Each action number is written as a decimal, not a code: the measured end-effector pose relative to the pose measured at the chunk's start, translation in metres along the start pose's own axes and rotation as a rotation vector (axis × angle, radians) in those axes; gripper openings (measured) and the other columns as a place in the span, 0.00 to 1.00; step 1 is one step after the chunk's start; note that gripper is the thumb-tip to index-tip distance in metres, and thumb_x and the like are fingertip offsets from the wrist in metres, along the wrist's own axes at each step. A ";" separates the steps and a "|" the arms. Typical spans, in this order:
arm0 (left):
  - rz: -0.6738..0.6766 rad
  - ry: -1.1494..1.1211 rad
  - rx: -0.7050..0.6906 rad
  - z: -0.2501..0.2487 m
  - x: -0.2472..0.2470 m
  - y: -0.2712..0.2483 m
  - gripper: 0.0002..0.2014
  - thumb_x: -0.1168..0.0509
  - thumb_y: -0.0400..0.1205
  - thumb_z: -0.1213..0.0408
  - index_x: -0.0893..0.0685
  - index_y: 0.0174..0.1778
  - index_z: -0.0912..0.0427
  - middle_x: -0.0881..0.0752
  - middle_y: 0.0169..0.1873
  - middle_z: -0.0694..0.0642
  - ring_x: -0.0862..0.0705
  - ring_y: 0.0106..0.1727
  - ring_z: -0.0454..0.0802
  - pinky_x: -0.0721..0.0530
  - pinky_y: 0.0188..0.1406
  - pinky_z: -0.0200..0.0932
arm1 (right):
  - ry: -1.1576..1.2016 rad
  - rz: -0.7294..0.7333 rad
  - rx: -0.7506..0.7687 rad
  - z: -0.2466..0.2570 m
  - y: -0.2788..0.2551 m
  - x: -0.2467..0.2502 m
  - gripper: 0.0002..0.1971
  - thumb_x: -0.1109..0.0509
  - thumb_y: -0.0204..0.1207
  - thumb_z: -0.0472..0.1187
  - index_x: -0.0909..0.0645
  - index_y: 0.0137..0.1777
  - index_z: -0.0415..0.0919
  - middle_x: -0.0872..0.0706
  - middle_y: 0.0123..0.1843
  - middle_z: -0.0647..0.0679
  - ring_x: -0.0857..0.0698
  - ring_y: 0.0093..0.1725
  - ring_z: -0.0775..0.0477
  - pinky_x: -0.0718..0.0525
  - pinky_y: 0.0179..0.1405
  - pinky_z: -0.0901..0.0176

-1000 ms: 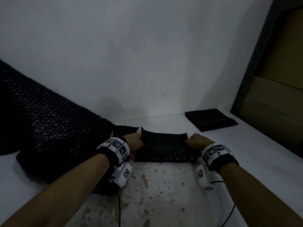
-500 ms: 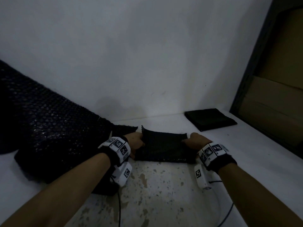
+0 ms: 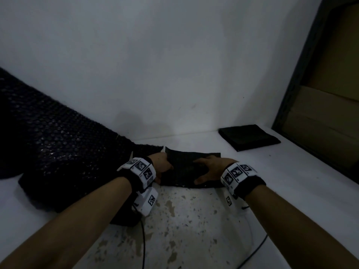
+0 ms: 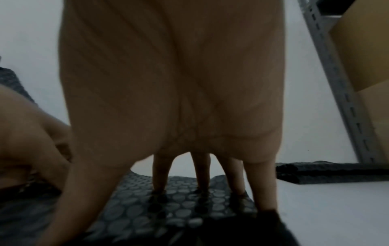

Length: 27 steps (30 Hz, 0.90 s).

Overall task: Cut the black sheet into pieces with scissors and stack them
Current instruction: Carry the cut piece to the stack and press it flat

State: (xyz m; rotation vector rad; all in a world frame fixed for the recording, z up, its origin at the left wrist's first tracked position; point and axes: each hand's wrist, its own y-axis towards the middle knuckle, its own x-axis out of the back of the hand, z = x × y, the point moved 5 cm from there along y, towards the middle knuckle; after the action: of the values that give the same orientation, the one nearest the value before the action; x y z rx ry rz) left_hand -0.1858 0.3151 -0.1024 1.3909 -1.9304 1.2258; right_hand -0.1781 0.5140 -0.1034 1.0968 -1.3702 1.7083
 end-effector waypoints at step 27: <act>0.174 0.648 -0.208 -0.018 -0.011 0.004 0.54 0.29 0.71 0.30 0.55 0.86 0.35 0.57 0.88 0.46 0.43 0.86 0.55 0.36 0.82 0.56 | -0.010 0.096 -0.091 -0.050 -0.035 0.013 0.43 0.19 0.73 0.50 0.38 0.85 0.61 0.34 0.85 0.47 0.32 0.81 0.41 0.31 0.77 0.51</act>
State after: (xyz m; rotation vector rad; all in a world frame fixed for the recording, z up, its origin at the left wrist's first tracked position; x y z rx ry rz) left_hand -0.1876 0.3366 -0.1035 0.6175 -1.6648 1.3016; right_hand -0.1624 0.5701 -0.0818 1.0044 -1.5131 1.6920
